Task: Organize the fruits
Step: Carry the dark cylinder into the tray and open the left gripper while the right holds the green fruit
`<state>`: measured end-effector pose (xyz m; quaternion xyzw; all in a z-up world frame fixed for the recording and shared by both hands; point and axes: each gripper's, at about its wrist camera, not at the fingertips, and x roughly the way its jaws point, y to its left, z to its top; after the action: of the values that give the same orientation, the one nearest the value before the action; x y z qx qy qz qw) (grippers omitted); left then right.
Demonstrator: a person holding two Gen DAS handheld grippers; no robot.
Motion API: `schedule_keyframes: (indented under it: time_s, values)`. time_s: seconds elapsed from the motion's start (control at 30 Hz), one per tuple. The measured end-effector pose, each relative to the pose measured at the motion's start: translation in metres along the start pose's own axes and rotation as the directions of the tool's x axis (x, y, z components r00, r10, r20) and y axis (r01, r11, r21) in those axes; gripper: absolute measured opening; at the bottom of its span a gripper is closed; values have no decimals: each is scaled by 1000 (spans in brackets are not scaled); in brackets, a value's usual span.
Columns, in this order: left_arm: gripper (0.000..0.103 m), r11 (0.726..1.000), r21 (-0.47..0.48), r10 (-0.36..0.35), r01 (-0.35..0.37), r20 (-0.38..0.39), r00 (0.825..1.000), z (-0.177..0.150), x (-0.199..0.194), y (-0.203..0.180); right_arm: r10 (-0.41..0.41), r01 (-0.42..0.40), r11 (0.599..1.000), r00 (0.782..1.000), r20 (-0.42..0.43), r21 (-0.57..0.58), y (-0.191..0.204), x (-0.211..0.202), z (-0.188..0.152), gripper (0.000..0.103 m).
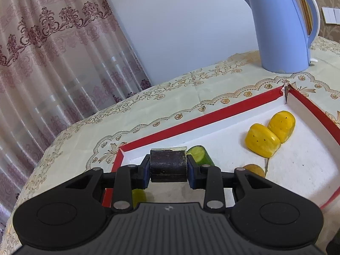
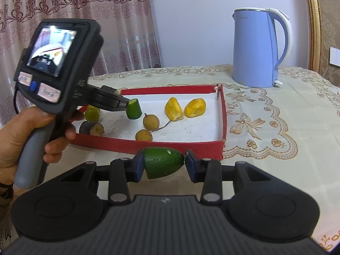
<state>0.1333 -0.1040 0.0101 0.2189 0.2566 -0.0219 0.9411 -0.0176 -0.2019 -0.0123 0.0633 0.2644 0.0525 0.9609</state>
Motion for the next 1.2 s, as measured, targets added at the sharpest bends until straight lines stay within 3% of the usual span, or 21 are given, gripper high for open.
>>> schedule_keyframes:
  time_s: [0.53,0.57,0.63,0.73,1.03,1.2]
  values:
    - [34,999,33,17,-17,7,1000,15,15,-19,-5,5,1000,1000,-4,-4,-1,-2,3,38]
    - [36,999,34,18,-19,9,1000,15,14,-19,-6,6,1000,1000,-4,-5,0,-2,2,38]
    - [56,999,39,36,-37,19,999,14,13,-20,-7,7,1000,1000,-5,-6,0,-2,3,38]
    - [73,997,44,61,-63,57,997,14,6,-20,-6,6,1000,1000,-4,-7,1,-3,3,38]
    - [74,997,16,79,-80,59,995,8,-8,-3,-6,6,1000,1000,0,-16,7,-5,4,38]
    - [74,988,-150,29,-33,-26,999,-14,-25,45,-16,16,1000,1000,15,-19,6,-7,7,38]
